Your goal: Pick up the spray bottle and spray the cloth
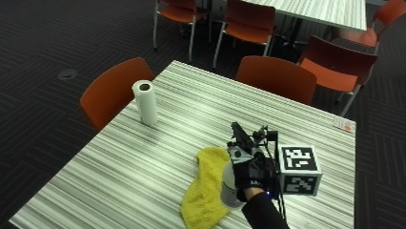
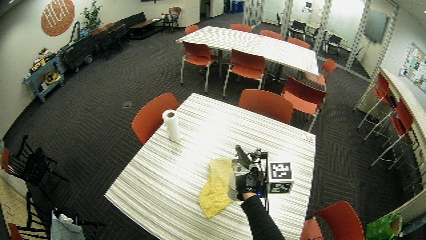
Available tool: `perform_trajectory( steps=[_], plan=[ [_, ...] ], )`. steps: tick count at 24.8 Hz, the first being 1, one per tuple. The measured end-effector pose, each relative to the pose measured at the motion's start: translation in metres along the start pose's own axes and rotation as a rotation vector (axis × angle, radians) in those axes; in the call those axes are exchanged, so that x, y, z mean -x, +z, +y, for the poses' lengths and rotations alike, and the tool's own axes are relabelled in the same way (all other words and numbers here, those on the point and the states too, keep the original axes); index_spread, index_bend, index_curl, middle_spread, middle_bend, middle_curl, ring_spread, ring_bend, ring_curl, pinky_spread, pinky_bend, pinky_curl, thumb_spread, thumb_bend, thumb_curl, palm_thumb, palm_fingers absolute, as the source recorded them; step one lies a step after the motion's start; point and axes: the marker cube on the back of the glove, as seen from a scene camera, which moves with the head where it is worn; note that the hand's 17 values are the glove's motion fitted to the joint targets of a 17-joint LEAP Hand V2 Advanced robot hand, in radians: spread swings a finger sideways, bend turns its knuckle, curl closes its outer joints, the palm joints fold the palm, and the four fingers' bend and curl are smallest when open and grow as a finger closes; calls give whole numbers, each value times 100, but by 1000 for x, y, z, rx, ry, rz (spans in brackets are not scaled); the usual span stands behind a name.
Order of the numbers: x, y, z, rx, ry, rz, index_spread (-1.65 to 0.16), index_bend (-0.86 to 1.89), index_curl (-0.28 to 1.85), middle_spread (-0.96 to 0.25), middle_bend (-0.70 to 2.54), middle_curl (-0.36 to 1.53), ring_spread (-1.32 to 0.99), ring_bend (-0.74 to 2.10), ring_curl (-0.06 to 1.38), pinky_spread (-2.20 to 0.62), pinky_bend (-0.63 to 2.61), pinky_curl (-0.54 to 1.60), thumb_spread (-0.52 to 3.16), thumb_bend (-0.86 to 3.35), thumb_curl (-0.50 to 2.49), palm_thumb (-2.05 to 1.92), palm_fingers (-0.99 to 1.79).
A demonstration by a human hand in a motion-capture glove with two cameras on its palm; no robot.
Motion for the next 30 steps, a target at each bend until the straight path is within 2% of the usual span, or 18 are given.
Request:
perform_trajectory(
  steps=[7,17,21,24,30],
  plan=[
    [-25,3,-17,21,116,201,-11,48,59,-4,54,57,-10,50,48,10,11,17,90,-1,74,122,96],
    [-97,-2,-35,314,582,892,-11,43,59,-4,51,57,-9,50,48,9,15,19,88,-1,75,122,101],
    [-117,-12,-32,293,715,1097,-11,40,59,-4,50,57,-10,50,49,9,15,21,88,-1,76,121,103],
    [-126,-15,-27,304,760,1160,-12,38,59,-4,49,57,-11,50,49,8,16,22,86,-1,76,121,105],
    [-126,-10,-15,423,813,1144,-12,36,60,-5,47,58,-11,49,50,7,16,24,85,-1,77,120,107]
  ],
)
